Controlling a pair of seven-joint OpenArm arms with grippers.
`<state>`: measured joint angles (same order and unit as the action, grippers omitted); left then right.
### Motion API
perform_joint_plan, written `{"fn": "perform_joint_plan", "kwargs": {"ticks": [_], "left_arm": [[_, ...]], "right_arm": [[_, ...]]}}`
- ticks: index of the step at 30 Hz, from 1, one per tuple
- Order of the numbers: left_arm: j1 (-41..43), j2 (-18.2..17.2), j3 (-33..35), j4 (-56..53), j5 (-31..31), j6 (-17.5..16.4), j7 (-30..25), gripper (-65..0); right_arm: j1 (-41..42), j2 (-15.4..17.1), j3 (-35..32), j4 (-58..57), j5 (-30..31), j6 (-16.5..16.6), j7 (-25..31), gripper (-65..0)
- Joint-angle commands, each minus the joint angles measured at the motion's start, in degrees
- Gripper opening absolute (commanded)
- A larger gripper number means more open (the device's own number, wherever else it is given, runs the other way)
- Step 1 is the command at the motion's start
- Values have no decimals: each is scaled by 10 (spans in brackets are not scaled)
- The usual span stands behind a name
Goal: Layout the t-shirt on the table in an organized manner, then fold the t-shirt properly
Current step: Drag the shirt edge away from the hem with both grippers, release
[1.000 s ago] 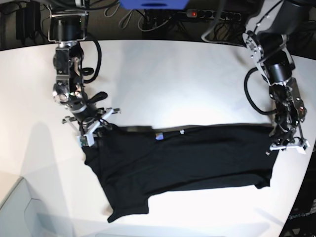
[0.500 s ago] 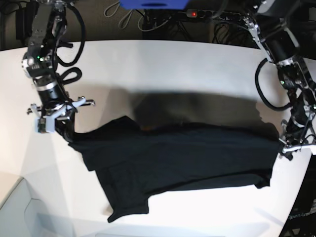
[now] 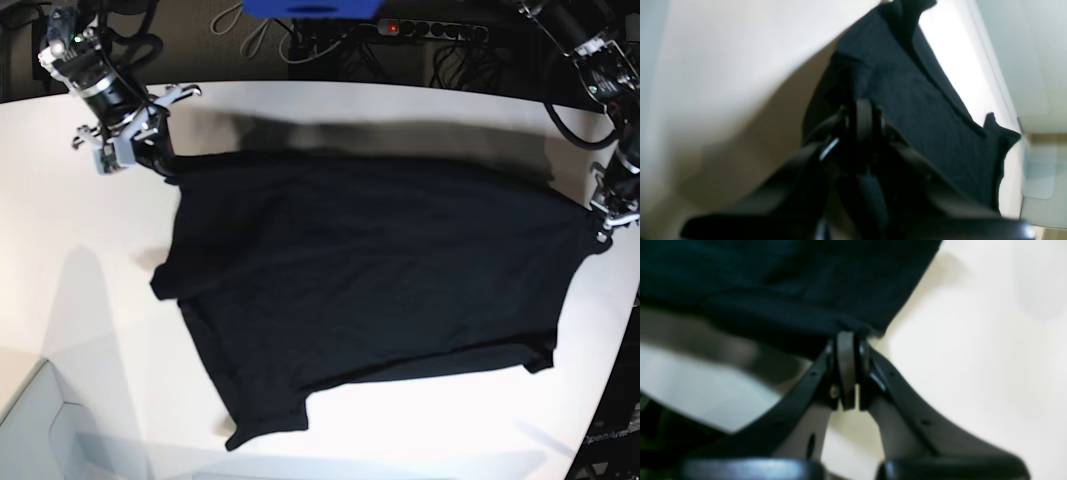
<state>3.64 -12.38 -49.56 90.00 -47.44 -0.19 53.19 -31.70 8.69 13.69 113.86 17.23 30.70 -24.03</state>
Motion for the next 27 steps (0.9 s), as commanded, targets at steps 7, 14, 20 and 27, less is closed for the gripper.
{"fn": "perform_joint_plan", "kwargs": {"ticks": [7, 14, 20, 27], "left_arm": [[15, -11, -22, 3, -17, 1, 3, -627], [12, -11, -21, -29, -18, 0, 5, -623], [18, -12, -24, -30, -18, 0, 35, -623], [18, -39, -25, -7, -18, -1, 100, -597]], "right_arm": [[-54, -3, -71, 13, 10, 60, 21, -650], [-94, -6, -128, 13, 9, 90, 21, -650], [-112, -4, -122, 10, 8, 90, 19, -527], [-122, -22, -31, 11, 10, 93, 54, -306]]}}
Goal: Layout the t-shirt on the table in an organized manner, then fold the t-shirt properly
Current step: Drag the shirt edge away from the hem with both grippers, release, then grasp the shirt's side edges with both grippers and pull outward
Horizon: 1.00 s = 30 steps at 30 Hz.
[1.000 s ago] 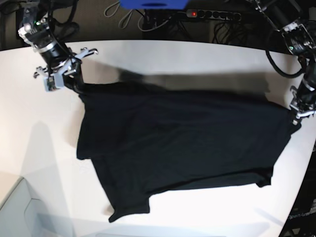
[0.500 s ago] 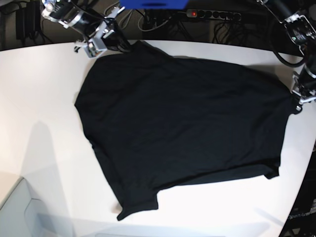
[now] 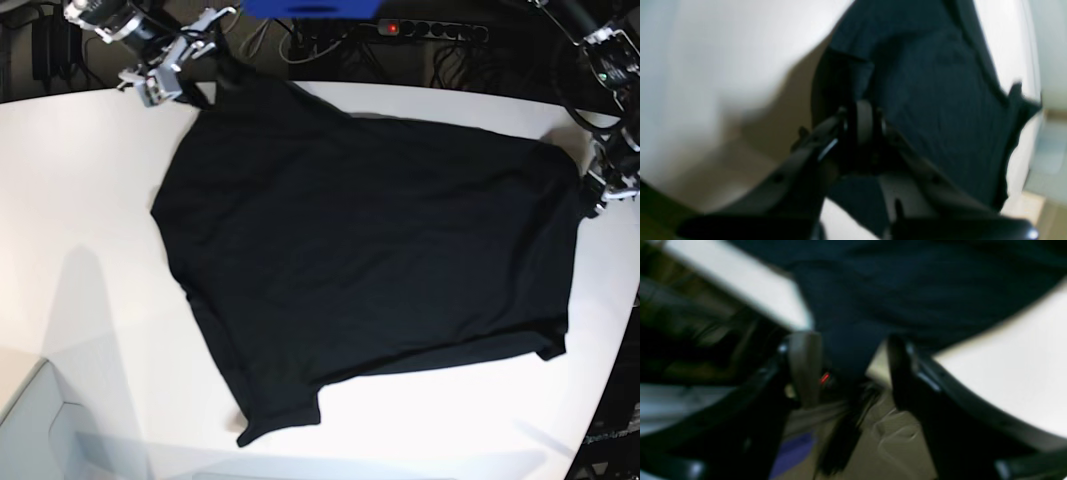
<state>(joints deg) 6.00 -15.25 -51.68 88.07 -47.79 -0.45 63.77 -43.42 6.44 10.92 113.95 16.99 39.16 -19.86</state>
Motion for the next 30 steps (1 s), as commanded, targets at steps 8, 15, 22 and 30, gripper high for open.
{"fn": "perform_joint_plan", "kwargs": {"ticks": [8, 15, 22, 30], "left_arm": [[-14, -12, -62, 8, -14, 3, -3, -250], [-76, -13, -66, 6, -14, 2, -3, -122], [-195, -1, -7, -79, -8, 4, -4, -122], [-257, -4, 132, -239, 5, 5, -163, -123]], "right_arm": [[35, -21, 94, 8, 12, 8, 39, -278], [143, -23, 98, 6, 10, 7, 21, -279], [379, 4, 49, -103, 9, 8, -139, -281], [610, 19, 6, -416, 9, 8, -128, -410]]}}
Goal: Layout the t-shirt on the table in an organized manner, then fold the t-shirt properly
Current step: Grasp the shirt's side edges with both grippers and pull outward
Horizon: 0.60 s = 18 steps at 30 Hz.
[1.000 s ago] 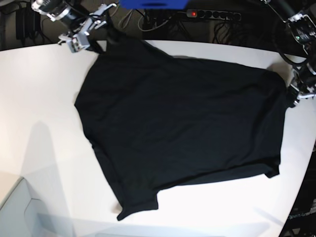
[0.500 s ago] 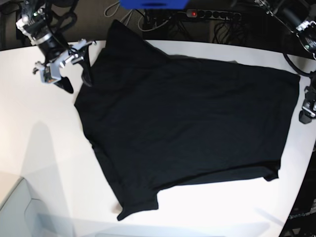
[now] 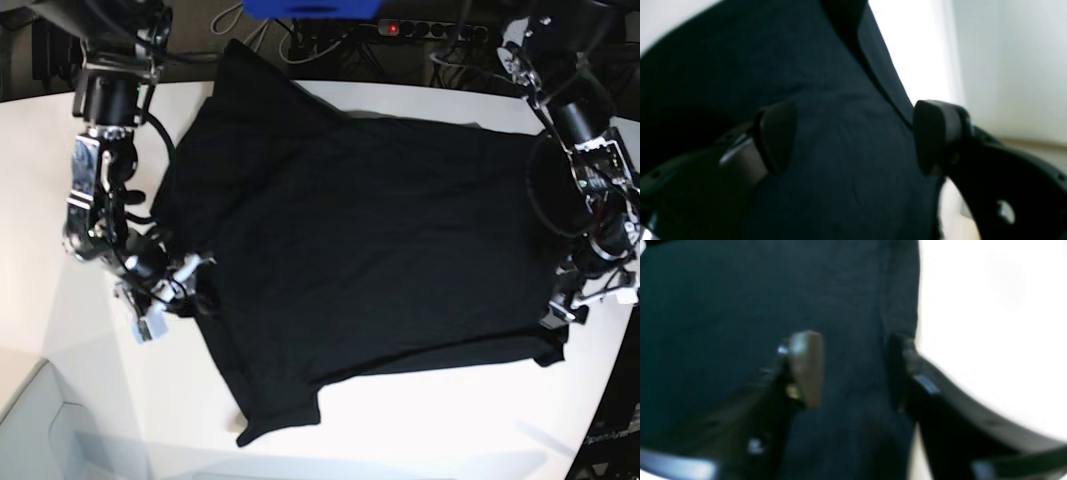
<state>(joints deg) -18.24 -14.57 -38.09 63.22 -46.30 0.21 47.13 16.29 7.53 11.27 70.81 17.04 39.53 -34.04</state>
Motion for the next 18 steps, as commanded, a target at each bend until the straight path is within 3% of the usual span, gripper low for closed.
{"fn": "perform_joint_plan", "kwargs": {"ticks": [1, 5, 11, 15, 18], "left_arm": [[-18, -10, 16, 5, -5, -1, -23, -123], [-39, -10, 86, -24, 27, 0, -105, -123], [-79, -9, 125, -94, 86, 0, -167, -123], [-106, -9, 125, -147, 115, -3, -192, -123], [-112, -9, 125, -159, 122, -3, -199, -123]], "right_arm": [[29, 12, -4, -19, 9, 3, 27, -431], [72, 32, -35, -130, 8, 1, 109, -452], [80, 46, -47, -217, 8, -2, 192, -424], [80, 46, -48, -248, 8, -55, 237, -403], [80, 46, -48, -267, 8, -77, 267, -385]]}}
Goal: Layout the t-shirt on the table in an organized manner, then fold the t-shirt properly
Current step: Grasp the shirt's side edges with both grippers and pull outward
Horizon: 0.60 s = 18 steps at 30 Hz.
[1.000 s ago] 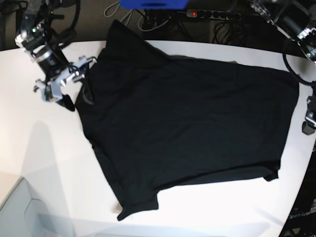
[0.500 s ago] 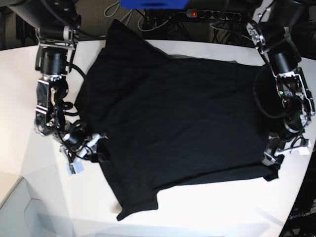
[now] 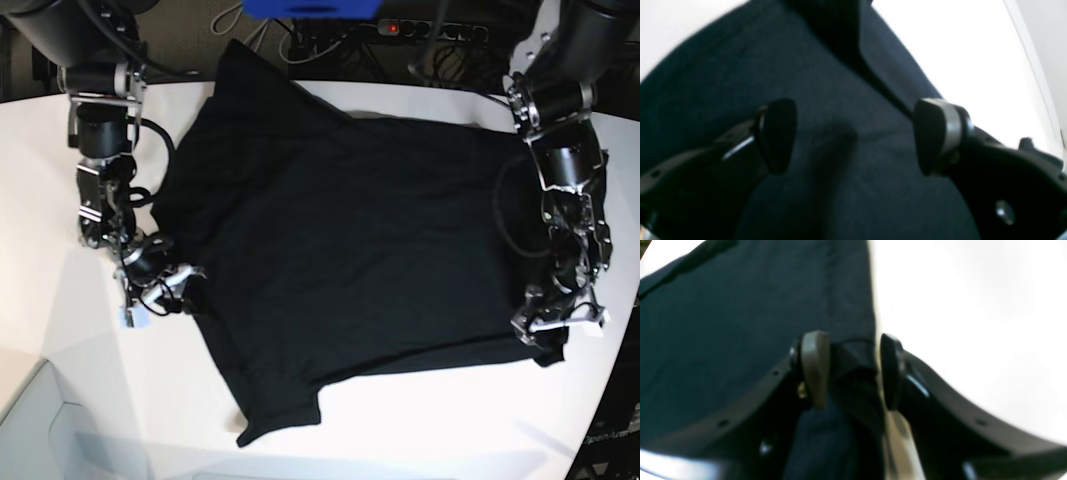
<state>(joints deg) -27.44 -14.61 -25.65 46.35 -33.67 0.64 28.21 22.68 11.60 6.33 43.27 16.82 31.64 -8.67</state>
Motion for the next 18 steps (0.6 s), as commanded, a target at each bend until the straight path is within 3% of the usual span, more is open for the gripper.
{"fn": "perform_joint_plan", "kwargs": {"ticks": [1, 3, 9, 12, 16, 18], "left_arm": [[-20, -9, 0, 8, -4, -8, -14, -123], [-21, -9, 0, 5, -5, -8, -28, -123], [-21, -9, 0, 2, -4, -4, -62, -122], [-21, -9, 0, 2, -4, -4, -72, -122], [-21, -9, 1, 2, 4, -4, -72, -122], [-21, -6, 1, 1, 35, -4, -72, -121]], "right_arm": [[16, 6, 0, 3, 10, 2, 24, -380], [15, 6, 0, 0, -7, 2, 40, -376], [8, -21, 4, 0, -139, 2, 55, -382], [0, -22, 7, -1, -169, -2, 77, -452], [-11, -7, 14, 3, -170, -80, 81, -650], [-16, 1, 31, 4, -170, -119, 82, -650]]}}
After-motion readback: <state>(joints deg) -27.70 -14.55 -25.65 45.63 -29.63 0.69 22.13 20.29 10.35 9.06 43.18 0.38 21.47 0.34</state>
